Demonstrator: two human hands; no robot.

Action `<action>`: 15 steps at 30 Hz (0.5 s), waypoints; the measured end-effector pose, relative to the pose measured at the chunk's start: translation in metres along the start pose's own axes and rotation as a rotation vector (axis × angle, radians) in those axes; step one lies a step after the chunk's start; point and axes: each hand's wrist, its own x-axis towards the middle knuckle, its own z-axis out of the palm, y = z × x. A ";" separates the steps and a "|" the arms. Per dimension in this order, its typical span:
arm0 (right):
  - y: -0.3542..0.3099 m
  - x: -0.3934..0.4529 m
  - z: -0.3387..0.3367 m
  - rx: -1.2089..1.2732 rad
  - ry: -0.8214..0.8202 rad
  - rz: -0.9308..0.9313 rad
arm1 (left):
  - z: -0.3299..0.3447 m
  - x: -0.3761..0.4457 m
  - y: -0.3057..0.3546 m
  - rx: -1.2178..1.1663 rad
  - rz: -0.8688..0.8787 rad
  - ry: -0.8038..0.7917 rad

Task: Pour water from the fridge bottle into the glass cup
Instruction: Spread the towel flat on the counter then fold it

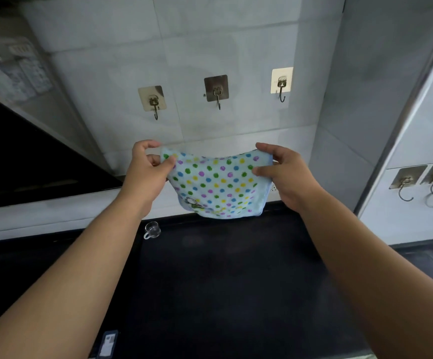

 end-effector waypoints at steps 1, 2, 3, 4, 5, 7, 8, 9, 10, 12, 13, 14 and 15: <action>-0.002 0.001 0.000 -0.031 0.008 -0.007 | -0.002 0.001 -0.002 -0.017 -0.011 -0.007; -0.004 0.002 0.000 -0.054 0.019 -0.016 | -0.003 0.001 -0.002 -0.050 -0.023 -0.018; -0.006 0.003 0.001 -0.071 0.031 -0.025 | -0.003 0.001 -0.002 -0.101 -0.038 -0.034; -0.008 0.004 0.002 -0.082 0.042 -0.038 | -0.003 0.001 -0.002 -0.161 -0.056 -0.050; -0.010 0.005 0.003 -0.094 0.053 -0.055 | -0.002 0.002 -0.003 -0.215 -0.074 -0.057; -0.016 0.006 0.004 -0.104 0.064 -0.093 | 0.001 0.004 -0.003 -0.293 -0.095 -0.046; -0.018 0.007 0.003 -0.096 0.067 -0.105 | 0.002 0.005 -0.003 -0.325 -0.105 -0.026; -0.021 0.008 0.002 -0.081 0.067 -0.115 | 0.002 0.006 -0.004 -0.365 -0.117 0.005; -0.023 0.010 0.001 -0.060 0.067 -0.122 | 0.002 0.008 -0.004 -0.419 -0.130 0.038; -0.028 0.013 0.000 0.007 0.066 -0.125 | 0.000 0.010 -0.002 -0.527 -0.149 0.075; -0.030 0.015 -0.001 0.056 0.063 -0.118 | -0.001 0.011 0.000 -0.552 -0.154 0.076; -0.033 0.017 -0.001 0.114 0.058 -0.105 | -0.002 0.011 0.001 -0.557 -0.156 0.068; -0.035 0.018 -0.002 0.171 0.049 -0.089 | -0.002 0.012 0.003 -0.553 -0.154 0.058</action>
